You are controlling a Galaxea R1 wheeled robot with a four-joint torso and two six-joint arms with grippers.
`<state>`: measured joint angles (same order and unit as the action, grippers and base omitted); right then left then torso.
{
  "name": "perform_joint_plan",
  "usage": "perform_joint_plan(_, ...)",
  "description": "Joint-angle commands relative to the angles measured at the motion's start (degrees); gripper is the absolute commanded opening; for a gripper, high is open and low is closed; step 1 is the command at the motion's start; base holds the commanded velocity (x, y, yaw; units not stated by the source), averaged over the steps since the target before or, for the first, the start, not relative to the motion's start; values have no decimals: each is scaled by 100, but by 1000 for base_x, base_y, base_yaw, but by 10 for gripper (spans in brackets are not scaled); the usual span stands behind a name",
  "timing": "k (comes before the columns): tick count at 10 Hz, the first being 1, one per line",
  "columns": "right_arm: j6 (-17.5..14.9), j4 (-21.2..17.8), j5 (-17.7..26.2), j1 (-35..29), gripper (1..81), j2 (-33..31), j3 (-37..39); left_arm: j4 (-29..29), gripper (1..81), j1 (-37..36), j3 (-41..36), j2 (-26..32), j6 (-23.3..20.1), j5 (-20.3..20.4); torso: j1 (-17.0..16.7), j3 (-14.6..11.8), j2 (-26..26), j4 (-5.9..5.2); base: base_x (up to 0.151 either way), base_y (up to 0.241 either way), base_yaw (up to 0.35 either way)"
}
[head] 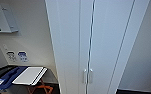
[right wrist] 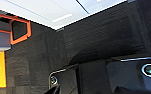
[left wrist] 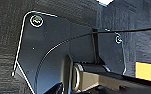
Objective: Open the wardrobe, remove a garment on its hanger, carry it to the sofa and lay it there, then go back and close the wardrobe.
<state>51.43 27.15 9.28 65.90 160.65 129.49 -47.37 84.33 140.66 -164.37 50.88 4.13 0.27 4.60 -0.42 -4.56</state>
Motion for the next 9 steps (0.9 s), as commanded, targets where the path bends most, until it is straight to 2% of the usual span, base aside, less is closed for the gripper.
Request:
perform_joint_plan(1, -169, 965, 339, 417, 811, 732, 1124, -62, 811, -237, 584, -456, -26, -202, 0, 0, 0, 0, 0, 0, 0)
perform_joint_plan(3, -186, 1671, 215, 990, 811, 1147, 1983, -53, 811, -237, 859, -598, -35, -167, 0, 0, 0, 0, 0, 0, 0)
perform_joint_plan(4, -195, 1917, 39, 1210, 811, 1227, 2132, -53, 811, -228, 920, -615, -35, -167, 0, 0, 0, 0, 0, 0, 0)
perform_joint_plan(5, -186, 2005, -189, 1369, 811, 1227, 2123, -53, 811, -185, 929, -624, -17, -167, 0, 0, 0, 0, 0, 0, 0)
perform_joint_plan(9, -213, 2180, -364, 1949, 811, 1218, 2088, -62, 811, -97, 990, -712, -26, -176, -2, -5, 0, 0, 0, 0, 0)
